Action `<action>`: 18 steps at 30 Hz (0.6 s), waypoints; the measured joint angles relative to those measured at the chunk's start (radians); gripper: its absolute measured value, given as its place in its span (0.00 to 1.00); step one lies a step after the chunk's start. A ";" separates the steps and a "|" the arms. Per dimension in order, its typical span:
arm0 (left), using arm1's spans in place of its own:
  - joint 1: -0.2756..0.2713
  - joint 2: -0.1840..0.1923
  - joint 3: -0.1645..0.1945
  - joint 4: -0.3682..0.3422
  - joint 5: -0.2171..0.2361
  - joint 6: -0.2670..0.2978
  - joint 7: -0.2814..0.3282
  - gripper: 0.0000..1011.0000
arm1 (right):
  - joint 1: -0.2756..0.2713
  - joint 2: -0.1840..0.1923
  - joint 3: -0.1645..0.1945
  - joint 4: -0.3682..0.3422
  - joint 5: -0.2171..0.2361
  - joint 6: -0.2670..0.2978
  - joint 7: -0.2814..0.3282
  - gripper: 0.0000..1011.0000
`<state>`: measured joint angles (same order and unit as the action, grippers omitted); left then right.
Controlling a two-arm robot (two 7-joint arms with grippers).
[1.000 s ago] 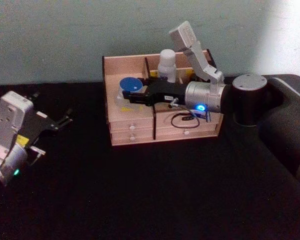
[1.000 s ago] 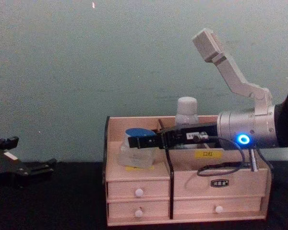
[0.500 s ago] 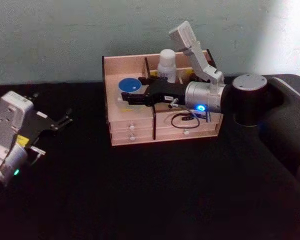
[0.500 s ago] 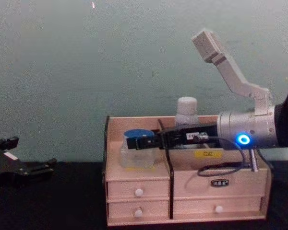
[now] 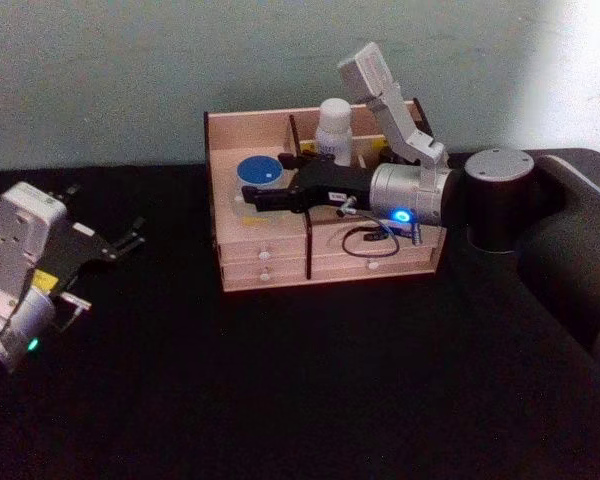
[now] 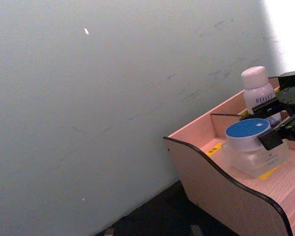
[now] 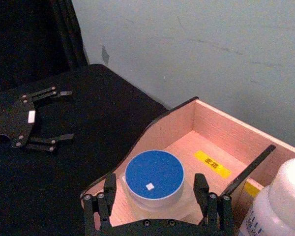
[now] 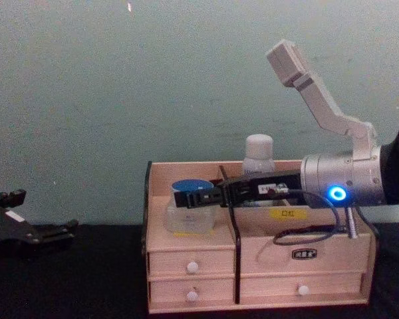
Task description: Pick up the facial cleanser and watermelon frost from the table and place them into the tiered storage box.
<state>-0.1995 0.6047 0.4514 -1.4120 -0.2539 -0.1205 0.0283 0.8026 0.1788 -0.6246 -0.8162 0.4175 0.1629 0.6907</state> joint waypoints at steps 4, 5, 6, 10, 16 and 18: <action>0.000 0.000 0.000 0.000 0.000 0.000 0.000 0.99 | -0.019 0.012 0.007 -0.042 -0.001 -0.005 -0.010 0.99; 0.000 0.000 0.000 0.000 0.000 0.000 0.000 0.99 | -0.023 0.016 0.010 -0.053 -0.001 -0.006 -0.013 0.99; 0.000 0.000 0.000 0.000 0.000 0.000 0.000 0.99 | -0.029 0.020 0.012 -0.066 0.000 -0.007 -0.016 0.99; 0.000 0.000 0.000 0.000 0.000 0.000 0.000 0.99 | -0.065 0.050 0.025 -0.151 0.006 -0.005 -0.027 0.99; 0.000 0.000 0.000 0.000 0.000 0.000 0.000 0.99 | -0.124 0.116 0.039 -0.288 0.029 0.016 -0.023 0.99; 0.000 0.000 0.000 0.000 0.000 0.000 0.000 0.99 | -0.155 0.156 0.047 -0.351 0.048 0.031 -0.015 0.99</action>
<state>-0.1996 0.6047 0.4514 -1.4119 -0.2539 -0.1205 0.0283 0.6480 0.3349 -0.5779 -1.1672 0.4655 0.1940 0.6759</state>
